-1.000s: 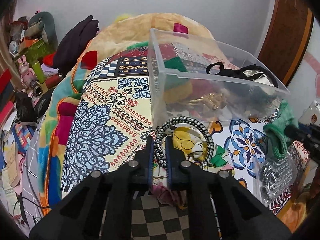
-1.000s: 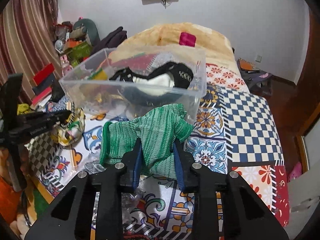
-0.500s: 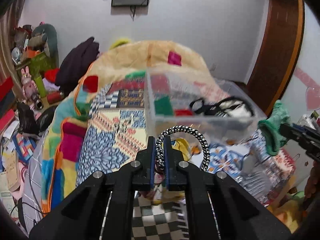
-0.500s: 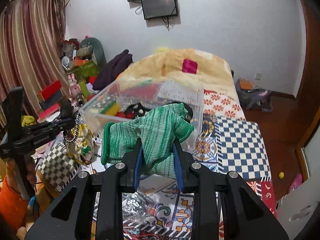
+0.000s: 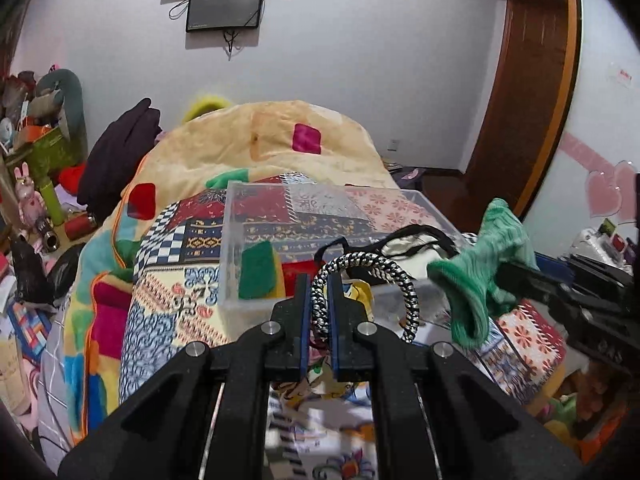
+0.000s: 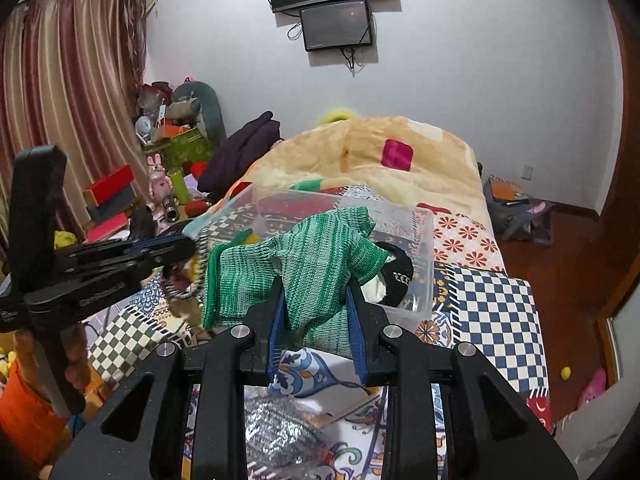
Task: Organize soft objects
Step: 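Lower the green cloth into the box with the right gripper while the left drops the bracelet in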
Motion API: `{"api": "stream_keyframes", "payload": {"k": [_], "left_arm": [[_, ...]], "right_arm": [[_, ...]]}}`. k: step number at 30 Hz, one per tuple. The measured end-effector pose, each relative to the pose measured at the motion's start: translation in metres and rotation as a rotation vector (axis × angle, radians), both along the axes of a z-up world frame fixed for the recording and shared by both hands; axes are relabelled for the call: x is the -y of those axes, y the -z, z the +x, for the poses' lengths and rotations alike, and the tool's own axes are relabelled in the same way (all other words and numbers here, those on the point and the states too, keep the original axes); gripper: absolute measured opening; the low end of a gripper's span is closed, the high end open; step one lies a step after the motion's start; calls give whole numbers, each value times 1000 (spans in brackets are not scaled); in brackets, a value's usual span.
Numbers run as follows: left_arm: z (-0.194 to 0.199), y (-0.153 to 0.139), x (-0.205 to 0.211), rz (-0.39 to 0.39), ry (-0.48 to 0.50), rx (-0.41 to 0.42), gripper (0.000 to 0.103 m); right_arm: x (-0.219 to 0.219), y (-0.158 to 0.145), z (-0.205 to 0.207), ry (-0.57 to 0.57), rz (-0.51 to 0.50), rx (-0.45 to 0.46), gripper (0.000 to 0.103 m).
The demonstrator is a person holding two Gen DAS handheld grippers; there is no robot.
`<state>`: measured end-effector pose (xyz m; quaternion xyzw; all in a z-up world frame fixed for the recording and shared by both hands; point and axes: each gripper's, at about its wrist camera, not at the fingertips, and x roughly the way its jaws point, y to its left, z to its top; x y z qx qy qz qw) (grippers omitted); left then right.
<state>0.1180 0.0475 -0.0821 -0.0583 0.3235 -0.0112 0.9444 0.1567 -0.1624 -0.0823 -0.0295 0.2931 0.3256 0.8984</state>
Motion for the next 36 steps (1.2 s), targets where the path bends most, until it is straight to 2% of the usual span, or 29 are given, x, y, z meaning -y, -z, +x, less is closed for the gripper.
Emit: {"api": "stream_keyframes", "payload": {"k": [4,11,15,20,24,28,36], "left_arm": [[26,11,-2,1,-16,-52,7],[45,14,-12,-76,-19,-85,7],[52,16,-11,-65,-13,-98,7],[45,21,-10,-39,-5,-99,7],[37,22,-10,-17,8,-97,15],[29,21,-11,5,12,-88,25],[21,20,-4,70,22,-69,27]], "right_arm": [[-5,2,7,10,-13,2,26],[-18,2,32,46,-39,-6,26],[-28,3,49,68,-58,-15,26],[-39,17,66,100,-125,-59,32],[-35,19,57,82,-123,-67,47],[-32,11,46,51,-104,-61,48],[-51,11,24,-85,-91,-52,48]]}}
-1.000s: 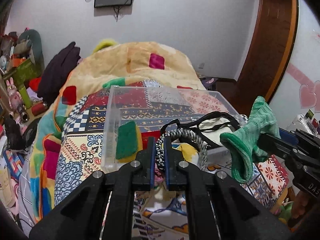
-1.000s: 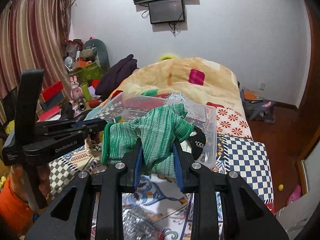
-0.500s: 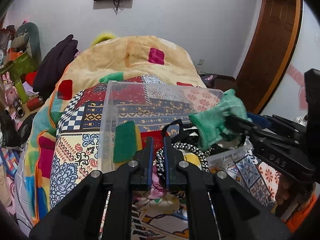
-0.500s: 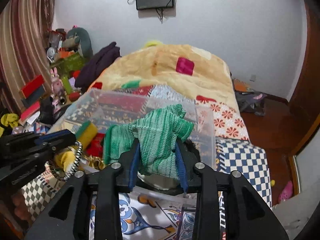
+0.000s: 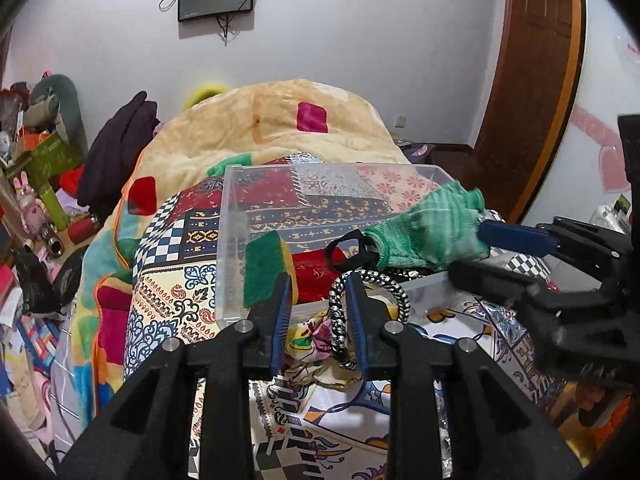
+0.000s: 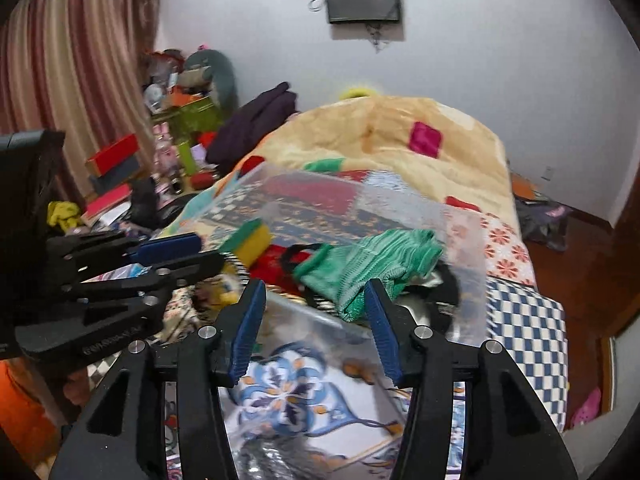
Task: Organize soft objects
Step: 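Lower the green cloth into the box with the right gripper while the left drops the bracelet in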
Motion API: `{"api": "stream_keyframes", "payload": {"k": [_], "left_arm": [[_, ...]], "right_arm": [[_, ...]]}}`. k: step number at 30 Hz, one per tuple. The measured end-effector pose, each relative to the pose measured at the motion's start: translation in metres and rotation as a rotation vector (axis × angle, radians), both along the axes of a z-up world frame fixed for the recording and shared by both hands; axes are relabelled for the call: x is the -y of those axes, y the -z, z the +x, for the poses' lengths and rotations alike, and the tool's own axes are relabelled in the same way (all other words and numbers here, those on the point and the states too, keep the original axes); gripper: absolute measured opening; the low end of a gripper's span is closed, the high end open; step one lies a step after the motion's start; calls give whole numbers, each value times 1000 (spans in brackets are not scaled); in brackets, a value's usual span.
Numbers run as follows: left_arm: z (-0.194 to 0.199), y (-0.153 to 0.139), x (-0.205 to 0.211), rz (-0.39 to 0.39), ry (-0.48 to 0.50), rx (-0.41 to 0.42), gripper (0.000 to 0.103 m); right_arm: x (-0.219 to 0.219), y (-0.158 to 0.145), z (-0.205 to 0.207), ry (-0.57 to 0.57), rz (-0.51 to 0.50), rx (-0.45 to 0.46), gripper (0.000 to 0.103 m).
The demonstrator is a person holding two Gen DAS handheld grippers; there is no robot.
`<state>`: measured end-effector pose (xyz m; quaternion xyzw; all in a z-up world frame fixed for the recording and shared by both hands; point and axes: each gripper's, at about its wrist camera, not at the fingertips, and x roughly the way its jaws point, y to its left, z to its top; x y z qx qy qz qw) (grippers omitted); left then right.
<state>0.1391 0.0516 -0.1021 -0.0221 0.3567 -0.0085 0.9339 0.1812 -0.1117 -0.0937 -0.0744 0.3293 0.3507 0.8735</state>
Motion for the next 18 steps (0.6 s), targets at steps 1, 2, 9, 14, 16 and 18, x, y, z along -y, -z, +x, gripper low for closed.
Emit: {"api": "stream_keyframes", "payload": {"k": [1,2,9,14,16,18], "left_arm": [[1,1,1,10,6,0,27],[1,1,2,19,11,0,27],[6,2,5,28,58,-4,21],[18,2,13,87,70,-22,6],[25,2,13,103,65,-34,6],[30,-2,11,101,55,-32,6]], "right_arm": [[-5,2,0,-17,-6,-7,48],[-7,4,1,-25,-8,-13,48],[-16,8,5,-62,7,-42,39],[-16,8,2,-60,11,-37,35],[-9,7,1,-43,19,-37,35],[-1,6,3,-26,28,-36,35]]}}
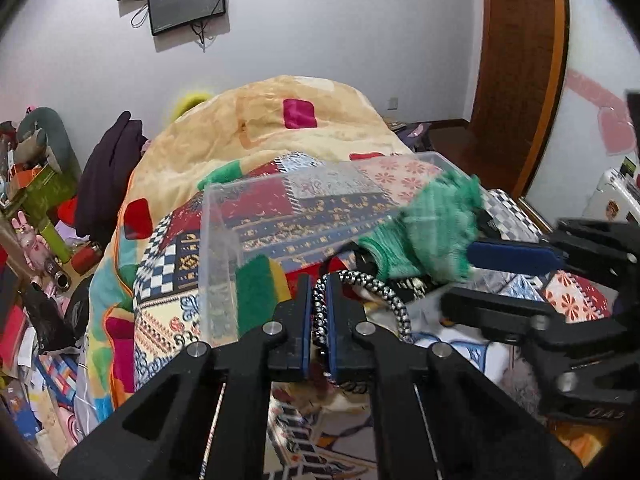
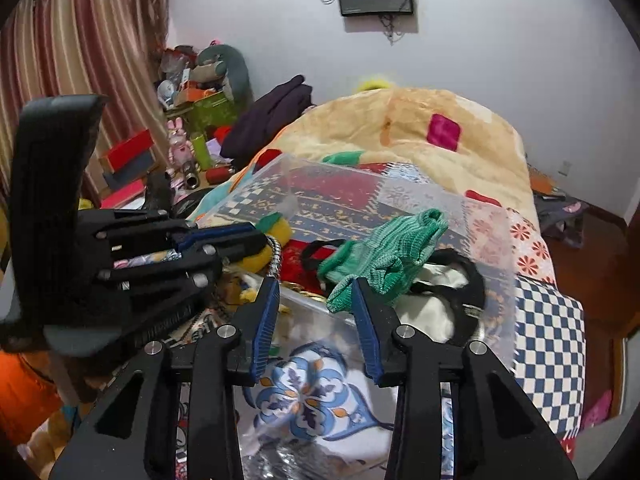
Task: Organize soft objects
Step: 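Lower the green cloth into the box with the right gripper while the left drops the bracelet in, then grasp the bagged silver scrubber with the right gripper while the left grasps the floral scrunchie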
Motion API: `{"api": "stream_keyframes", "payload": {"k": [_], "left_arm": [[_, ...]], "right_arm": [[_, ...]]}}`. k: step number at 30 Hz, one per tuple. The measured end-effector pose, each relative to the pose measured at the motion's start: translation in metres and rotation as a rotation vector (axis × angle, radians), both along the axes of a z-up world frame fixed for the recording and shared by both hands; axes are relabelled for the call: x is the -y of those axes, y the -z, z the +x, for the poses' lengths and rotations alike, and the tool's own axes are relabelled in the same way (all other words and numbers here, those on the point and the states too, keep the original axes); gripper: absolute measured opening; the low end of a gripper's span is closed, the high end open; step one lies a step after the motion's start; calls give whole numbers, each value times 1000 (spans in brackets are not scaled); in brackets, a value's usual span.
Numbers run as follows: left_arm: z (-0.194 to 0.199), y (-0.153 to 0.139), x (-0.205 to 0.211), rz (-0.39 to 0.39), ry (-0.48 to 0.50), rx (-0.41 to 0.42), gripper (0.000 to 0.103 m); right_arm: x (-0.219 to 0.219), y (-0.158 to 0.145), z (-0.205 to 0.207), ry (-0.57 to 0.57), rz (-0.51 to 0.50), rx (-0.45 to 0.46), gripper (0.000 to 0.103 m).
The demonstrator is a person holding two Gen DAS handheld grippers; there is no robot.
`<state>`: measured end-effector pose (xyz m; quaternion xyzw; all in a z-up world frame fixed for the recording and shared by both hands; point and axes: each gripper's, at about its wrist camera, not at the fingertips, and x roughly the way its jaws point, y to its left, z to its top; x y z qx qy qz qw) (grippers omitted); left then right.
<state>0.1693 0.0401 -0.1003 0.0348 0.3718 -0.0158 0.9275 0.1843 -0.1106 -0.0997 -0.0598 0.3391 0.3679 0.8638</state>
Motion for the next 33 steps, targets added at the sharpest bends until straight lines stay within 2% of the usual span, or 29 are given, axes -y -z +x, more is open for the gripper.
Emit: {"api": "stream_keyframes", "payload": {"k": [5,8,12,17,20,21,25,28,32,33], "left_arm": [[11,-17,-9,-21,-41,39,6],[18,-22,-13,-22,-73,56,6],[27,-19,-17,-29,-110,56,6],[19,-7,-14,-48,-77,23,8],[8,-9,-15,-80,-62,26,20],[1,-12,-16,-91,-58,38,28],[-20,-24,-16,-102,-59,94,55],[-41,-32,-15,-97,-61,135,68],[-68,-36,-13,-94,-54,166,76],[-75,-35,-12,-92,-53,169,81]], "right_arm": [[17,-2,7,67,29,-4,35],[19,0,12,85,29,-13,38],[20,2,12,109,-6,10,60],[23,-2,7,118,-24,43,62],[28,-7,3,131,-27,61,62],[29,-9,1,135,-27,70,64],[34,-23,-13,152,-13,120,83],[36,-30,-22,149,-3,139,85],[36,-29,-36,124,-13,133,88],[36,-25,-39,118,-22,128,88]]}}
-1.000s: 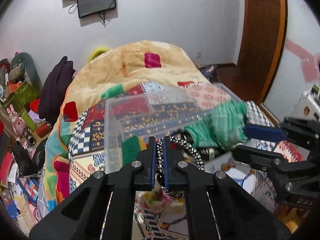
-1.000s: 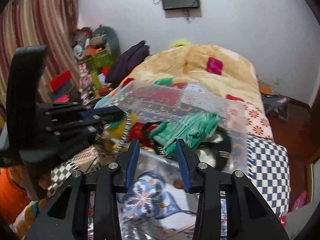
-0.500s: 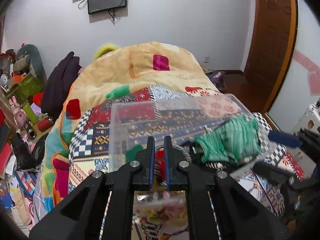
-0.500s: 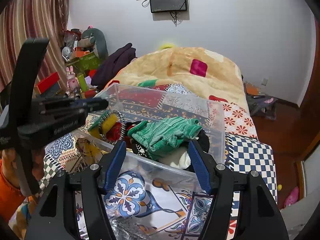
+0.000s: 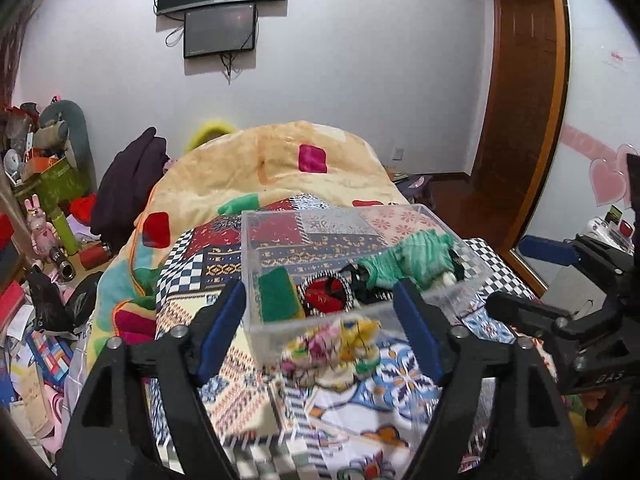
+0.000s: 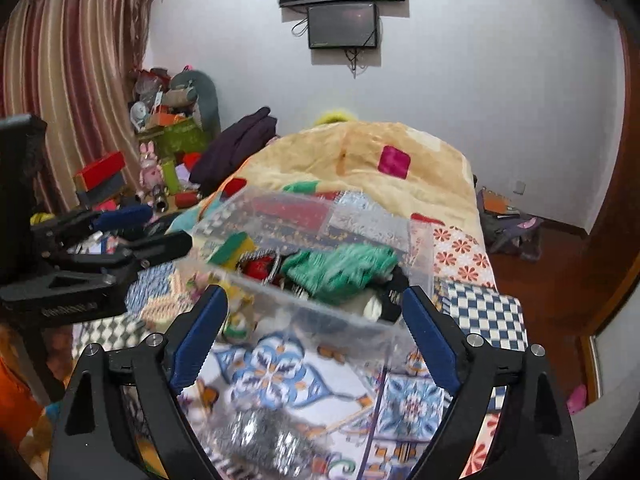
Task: Organize soft objects
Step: 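Grasp the bagged silver scrubber with the right gripper while the left grasps the floral scrunchie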
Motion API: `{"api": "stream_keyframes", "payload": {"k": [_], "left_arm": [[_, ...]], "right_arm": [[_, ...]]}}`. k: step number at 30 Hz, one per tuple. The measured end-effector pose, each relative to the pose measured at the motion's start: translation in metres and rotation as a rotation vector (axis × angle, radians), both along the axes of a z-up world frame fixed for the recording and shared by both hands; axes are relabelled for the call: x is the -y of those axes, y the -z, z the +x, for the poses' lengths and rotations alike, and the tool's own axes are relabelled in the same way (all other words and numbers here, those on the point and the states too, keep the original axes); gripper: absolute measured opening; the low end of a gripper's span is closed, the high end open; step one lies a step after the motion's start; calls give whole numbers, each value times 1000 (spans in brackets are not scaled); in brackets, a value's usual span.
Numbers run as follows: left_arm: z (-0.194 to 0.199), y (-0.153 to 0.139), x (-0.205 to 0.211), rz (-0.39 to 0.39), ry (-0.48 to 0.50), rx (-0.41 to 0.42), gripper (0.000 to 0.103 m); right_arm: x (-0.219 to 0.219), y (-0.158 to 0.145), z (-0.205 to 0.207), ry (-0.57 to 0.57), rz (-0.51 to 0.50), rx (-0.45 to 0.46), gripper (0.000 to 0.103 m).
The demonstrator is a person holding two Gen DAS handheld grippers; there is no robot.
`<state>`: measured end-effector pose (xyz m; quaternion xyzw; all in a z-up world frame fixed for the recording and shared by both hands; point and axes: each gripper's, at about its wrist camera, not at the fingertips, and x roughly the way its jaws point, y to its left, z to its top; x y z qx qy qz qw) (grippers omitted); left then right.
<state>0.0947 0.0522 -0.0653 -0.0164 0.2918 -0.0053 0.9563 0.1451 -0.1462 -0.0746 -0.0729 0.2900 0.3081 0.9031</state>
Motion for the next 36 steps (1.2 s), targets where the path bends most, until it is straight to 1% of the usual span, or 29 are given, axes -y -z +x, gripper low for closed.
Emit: {"api": "stream_keyframes", "payload": {"k": [1,4,7,12,14,15,16,17,19,20,22,24,26,28,29,31,32,33,34,36], "left_arm": [[-5,1,1,2,-1,1,87],[-21,10,3,7,-12,-7,94],[-27,27,8,11,-4,-56,94],[-24,58,11,6,-16,-140,94],[-21,67,10,-7,-24,-163,94],[-17,71,9,-15,-30,-177,94],[-12,76,8,-23,-39,-193,94],[-9,78,7,-30,-45,-201,94],[2,82,4,-55,-61,-217,94],[7,84,2,-70,-73,-221,94],[16,84,-5,-113,-98,-221,94],[23,85,-10,-138,-118,-229,94],[27,83,-16,-171,-122,-224,89],[30,85,-19,-181,-134,-234,76],[33,87,-20,-187,-132,-245,72],[39,92,-22,-210,-120,-281,49],[41,93,-22,-219,-110,-291,43],[43,94,-21,-218,-102,-301,33],[45,95,-21,-217,-98,-305,26],[45,94,-18,-206,-82,-301,20]], "right_arm": [[0,5,-5,-8,-13,-11,88],[-1,25,-16,-27,-58,-57,88],[-2,50,-25,-45,-99,-126,88],[0,80,-26,-71,-114,-244,86],[0,87,-24,-79,-116,-276,75],[1,90,-22,-90,-113,-294,67],[1,91,-20,-100,-103,-309,61],[1,92,-20,-107,-95,-314,58],[2,90,-20,-111,-91,-303,45],[3,89,-20,-111,-87,-298,42],[5,86,-20,-104,-79,-289,32],[7,83,-19,-93,-70,-279,28],[10,81,-16,-77,-57,-272,27],[12,80,-15,-70,-46,-271,27],[11,79,-14,-67,-42,-270,27],[12,77,-14,-62,-36,-265,27],[11,75,-15,-59,-33,-262,27],[12,74,-16,-56,-28,-258,27],[14,73,-16,-54,-25,-254,27],[16,70,-15,-49,-17,-246,27]]}}
